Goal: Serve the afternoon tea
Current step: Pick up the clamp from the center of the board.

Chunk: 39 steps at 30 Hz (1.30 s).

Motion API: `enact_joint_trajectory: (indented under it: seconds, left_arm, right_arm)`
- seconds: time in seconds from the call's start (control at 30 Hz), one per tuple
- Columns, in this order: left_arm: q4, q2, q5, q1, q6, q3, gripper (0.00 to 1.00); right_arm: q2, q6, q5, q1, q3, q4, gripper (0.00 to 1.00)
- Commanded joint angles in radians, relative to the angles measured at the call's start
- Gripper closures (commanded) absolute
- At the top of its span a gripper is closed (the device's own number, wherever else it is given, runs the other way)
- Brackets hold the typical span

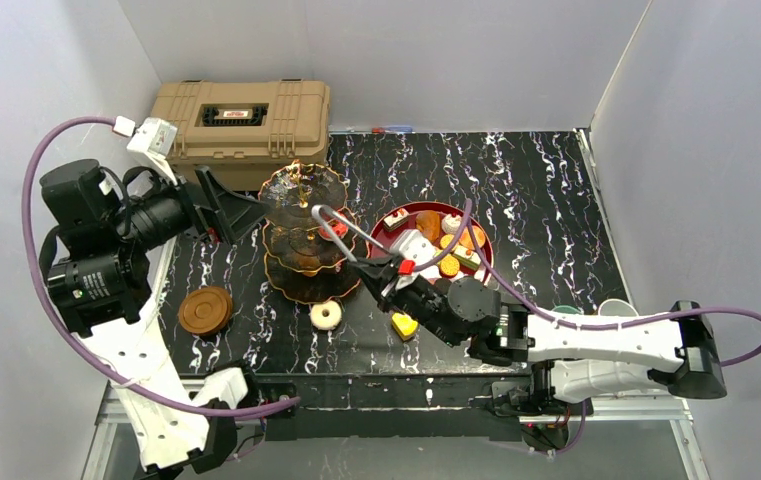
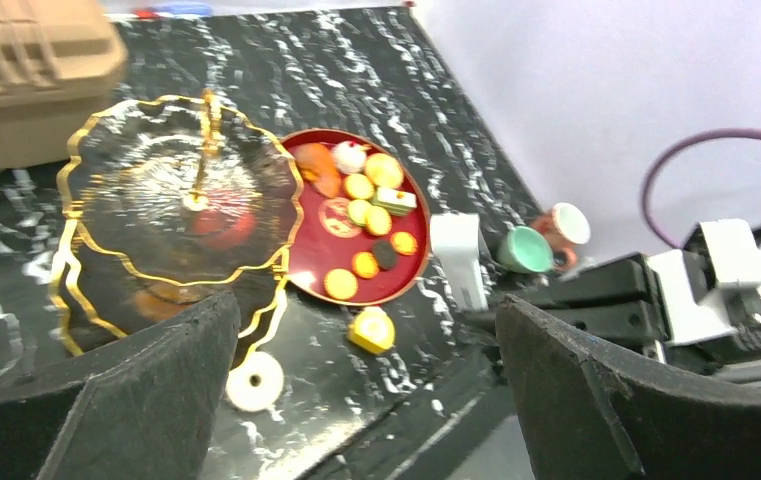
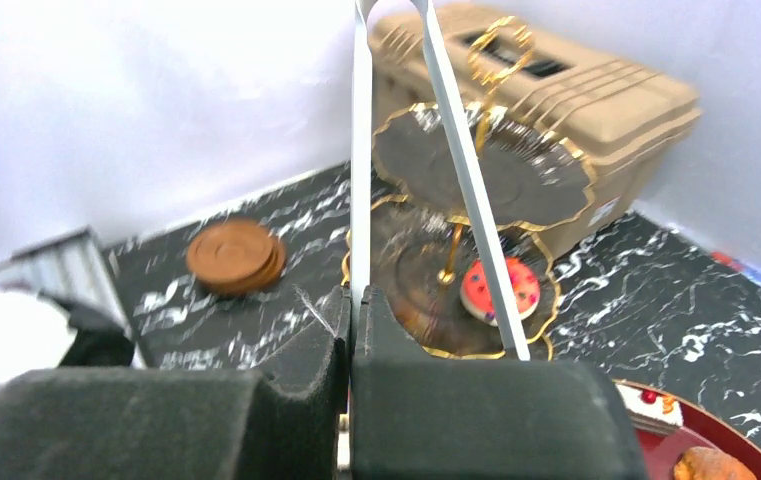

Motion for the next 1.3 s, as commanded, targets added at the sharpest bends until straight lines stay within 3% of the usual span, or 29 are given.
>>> enact_joint_trajectory:
  seconds: [0.0,0.1,0.3,0.53,0.67,0.87,1.0,1.27]
  left_arm:
    - [0.187,-0.033,0.186,-0.021,-0.232,-0.101,0.02]
    - [0.231,-0.025,0.14,-0.12,-0.249,-0.121,0.02]
    - [0.232,0.058,-0.157,-0.482,-0.188,-0.144,0.02]
    - [0.236,0.17,-0.246,-0.596,-0.127,-0.082,0.01]
    - [0.255,0.22,-0.256,-0.66,-0.126,-0.061,0.14]
    - [0.294,0.243,-0.24,-0.725,-0.142,-0.055,0.21]
    - [0.304,0.233,-0.23,-0.731,-0.129,-0.056,0.35]
    - [0.319,0.236,-0.245,-0.756,-0.107,-0.063,0.84]
  right_arm:
    - [0.038,-0.06,0.204,-0.002,0.047,0.335,0.99]
    - [0.077,-0.084,0.289,-0.003,0.049,0.478,0.99]
    - [0.185,-0.109,0.345,-0.003,0.109,0.637,0.99]
    - [0.226,-0.091,0.393,-0.017,0.138,0.694,0.99]
    - [0.266,-0.051,0.383,-0.029,0.162,0.689,0.99]
    - [0.313,-0.028,0.389,-0.032,0.175,0.721,0.99]
    - [0.315,-0.02,0.375,-0.035,0.18,0.724,0.99]
    - [0.34,0.044,0.323,-0.037,0.203,0.687,0.99]
